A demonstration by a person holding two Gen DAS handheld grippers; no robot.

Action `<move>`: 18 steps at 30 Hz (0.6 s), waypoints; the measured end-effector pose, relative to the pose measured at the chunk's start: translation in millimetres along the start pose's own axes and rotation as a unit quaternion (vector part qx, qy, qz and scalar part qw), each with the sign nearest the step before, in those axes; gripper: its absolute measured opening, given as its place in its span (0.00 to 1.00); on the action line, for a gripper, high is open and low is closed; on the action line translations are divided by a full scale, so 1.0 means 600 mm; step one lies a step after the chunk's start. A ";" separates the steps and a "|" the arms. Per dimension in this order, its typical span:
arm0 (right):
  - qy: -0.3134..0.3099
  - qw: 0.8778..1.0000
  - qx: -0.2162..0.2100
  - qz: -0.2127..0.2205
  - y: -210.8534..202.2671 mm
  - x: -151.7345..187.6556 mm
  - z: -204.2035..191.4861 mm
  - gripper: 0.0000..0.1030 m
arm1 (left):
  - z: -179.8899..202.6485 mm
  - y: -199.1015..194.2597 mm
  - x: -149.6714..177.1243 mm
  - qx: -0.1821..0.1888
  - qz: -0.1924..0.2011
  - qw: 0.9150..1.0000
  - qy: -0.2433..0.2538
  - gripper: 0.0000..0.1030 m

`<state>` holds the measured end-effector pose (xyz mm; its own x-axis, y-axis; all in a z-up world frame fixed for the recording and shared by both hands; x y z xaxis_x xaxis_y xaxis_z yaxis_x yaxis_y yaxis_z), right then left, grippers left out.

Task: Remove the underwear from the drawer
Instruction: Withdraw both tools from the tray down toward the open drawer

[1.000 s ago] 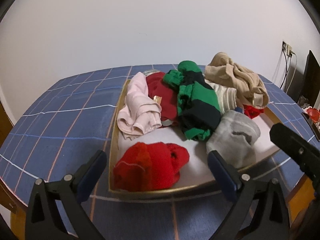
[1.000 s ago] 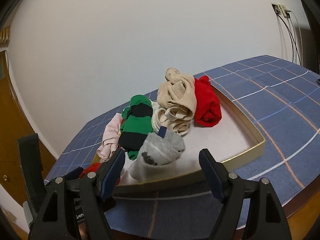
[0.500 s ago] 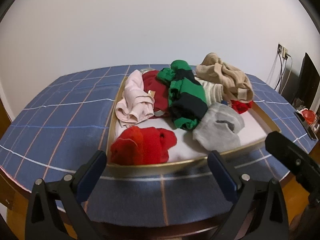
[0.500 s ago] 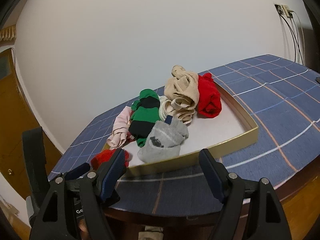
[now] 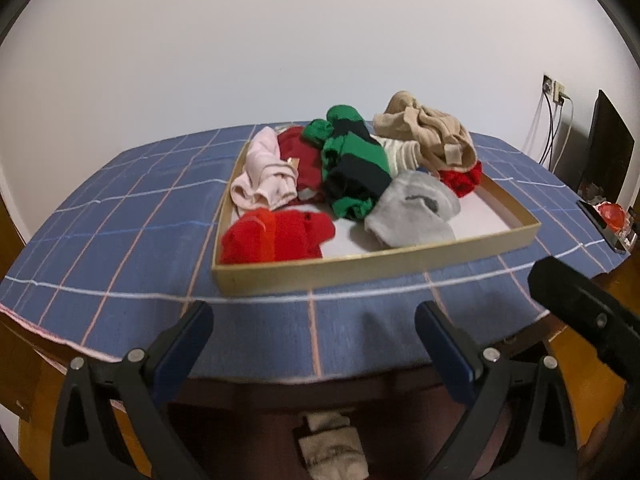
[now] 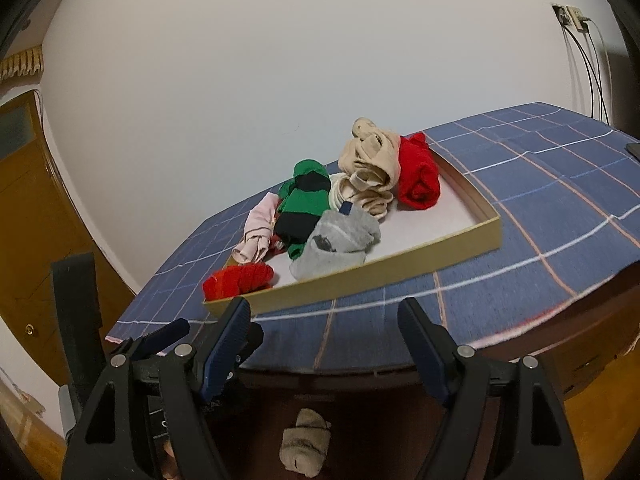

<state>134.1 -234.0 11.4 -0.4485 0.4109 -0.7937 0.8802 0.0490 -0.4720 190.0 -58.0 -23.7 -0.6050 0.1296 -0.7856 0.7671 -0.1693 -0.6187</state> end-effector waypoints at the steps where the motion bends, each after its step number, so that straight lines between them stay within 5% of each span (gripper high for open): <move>1: -0.003 1.000 0.002 0.000 -0.002 0.003 0.000 0.76 | 0.001 -0.002 0.004 -0.001 0.000 1.000 0.001 0.99; 18: -0.012 0.999 -0.003 -0.031 -0.043 0.053 -0.009 0.76 | -0.008 -0.040 0.074 -0.014 -0.022 1.000 0.015 0.99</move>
<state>98.0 -217.5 0.4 -0.5064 0.3845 -0.7718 0.8510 0.0787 -0.5192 145.7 -43.7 -43.8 -0.6324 0.1665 -0.7565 0.7453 -0.1351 -0.6529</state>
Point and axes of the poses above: each gripper's, at about its wrist camera, not at the fingertips, and y roughly the way its jaws point, z to its right, x to its underside, the point moved 1 cm from there along y, roughly the way its jaws point, and after that the axes turned 1 degree about -z, right-handed, at the moved point
